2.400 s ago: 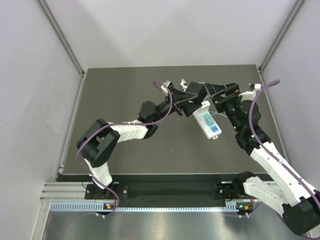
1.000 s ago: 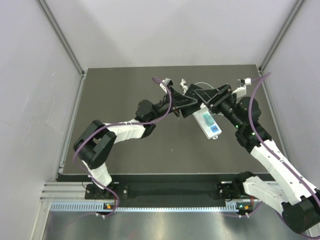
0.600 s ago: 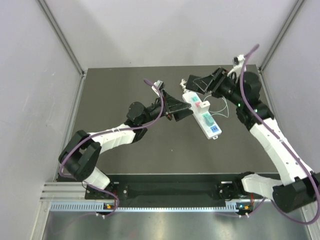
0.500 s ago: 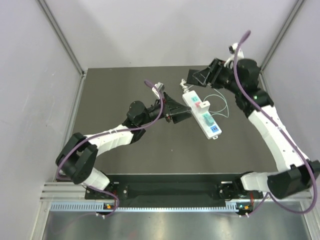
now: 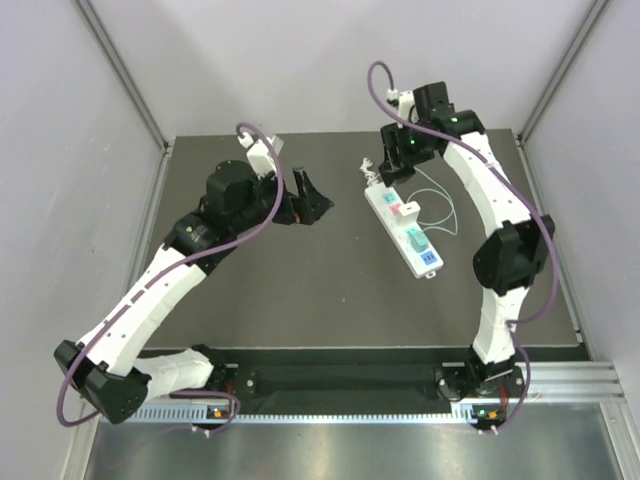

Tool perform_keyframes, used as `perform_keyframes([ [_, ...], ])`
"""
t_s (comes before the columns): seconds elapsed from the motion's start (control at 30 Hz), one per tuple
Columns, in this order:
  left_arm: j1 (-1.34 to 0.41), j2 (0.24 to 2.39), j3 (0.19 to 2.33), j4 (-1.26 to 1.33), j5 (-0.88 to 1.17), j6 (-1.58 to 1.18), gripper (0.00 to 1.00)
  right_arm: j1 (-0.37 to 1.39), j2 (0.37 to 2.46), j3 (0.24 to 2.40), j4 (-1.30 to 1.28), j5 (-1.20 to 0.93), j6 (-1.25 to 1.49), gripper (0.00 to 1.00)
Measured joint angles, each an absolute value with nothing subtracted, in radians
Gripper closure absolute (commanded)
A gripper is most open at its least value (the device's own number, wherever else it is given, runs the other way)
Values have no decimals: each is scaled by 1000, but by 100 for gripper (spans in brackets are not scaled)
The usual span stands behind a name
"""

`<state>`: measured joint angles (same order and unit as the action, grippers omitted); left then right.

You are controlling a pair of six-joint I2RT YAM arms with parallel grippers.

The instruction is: Insert the plug

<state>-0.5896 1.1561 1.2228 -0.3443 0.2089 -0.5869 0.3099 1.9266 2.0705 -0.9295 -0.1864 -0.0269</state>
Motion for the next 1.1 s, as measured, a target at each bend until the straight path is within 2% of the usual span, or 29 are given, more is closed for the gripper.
perform_keyframes([
  [0.13,-590,1158,1290,-490,138,-414,2,310,2031,2105,-1025,-133,-140,100],
  [0.3,-590,1147,1185,-547,48,-308,2,304,2111,2146,-1066,-122,-226,100],
  [0.6,-590,1053,984,-532,-113,-259,2,291,2255,2281,-1100,-126,-289,100],
  [1.1,-590,1010,960,-490,-184,-250,2,275,2352,2325,-1109,-180,-287,100],
])
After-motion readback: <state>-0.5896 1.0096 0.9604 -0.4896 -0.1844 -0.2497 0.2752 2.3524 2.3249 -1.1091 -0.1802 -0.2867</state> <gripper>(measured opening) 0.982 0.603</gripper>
